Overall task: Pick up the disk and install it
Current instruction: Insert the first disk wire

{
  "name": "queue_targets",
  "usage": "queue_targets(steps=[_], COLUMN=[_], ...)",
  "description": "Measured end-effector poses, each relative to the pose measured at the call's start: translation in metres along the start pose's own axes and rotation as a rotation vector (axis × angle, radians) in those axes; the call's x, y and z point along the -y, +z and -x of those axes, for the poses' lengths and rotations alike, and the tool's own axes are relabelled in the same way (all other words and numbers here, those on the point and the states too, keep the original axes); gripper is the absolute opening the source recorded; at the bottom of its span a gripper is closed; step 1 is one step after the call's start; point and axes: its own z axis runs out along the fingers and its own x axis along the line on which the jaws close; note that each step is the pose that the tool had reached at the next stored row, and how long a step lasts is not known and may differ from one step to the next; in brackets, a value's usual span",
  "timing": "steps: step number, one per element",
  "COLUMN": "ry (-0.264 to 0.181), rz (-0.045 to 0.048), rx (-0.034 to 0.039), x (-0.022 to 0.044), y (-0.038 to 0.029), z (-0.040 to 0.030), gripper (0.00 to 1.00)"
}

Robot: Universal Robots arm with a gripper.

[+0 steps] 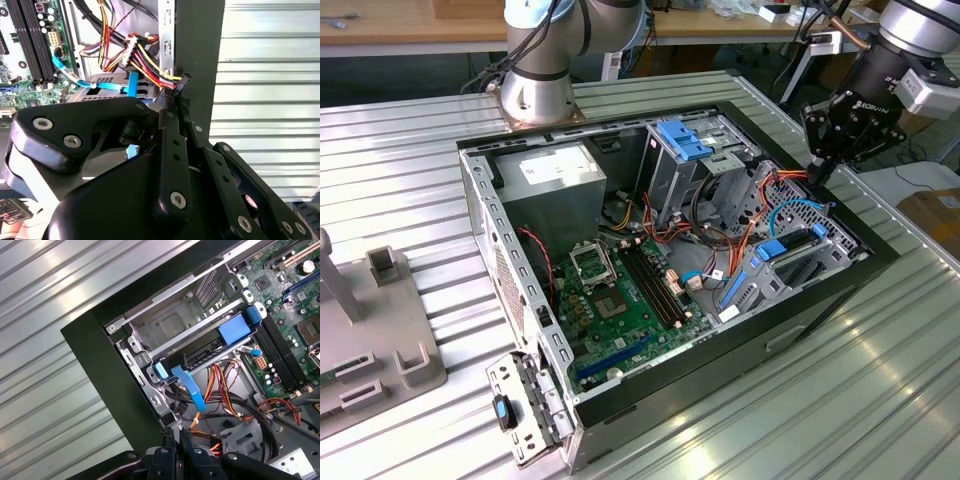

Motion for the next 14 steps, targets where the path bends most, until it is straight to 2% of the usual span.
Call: queue_targets(steps=[3, 5, 6, 8, 12, 14], ry=[0.0, 0.0, 0.0, 0.0, 0.009, 0.031], rz=[0.0006, 0.0011, 0.0015, 0.0027, 0.0029, 0.0036], rx=[0.0011, 0.0015, 0.0017, 0.001, 0.0009, 0.0005], x=[0.0051, 0.01, 0.0137, 0.017, 0.0157, 0.015], y=[0.0001, 0.0001, 0.0002, 0.0002, 0.0003, 0.0007], z=[-0.0075, -0.015, -0.0211, -0.0266, -0.0276, -0.0279], gripper=[0.16, 0.16, 0.16, 0.16, 0.16, 0.16])
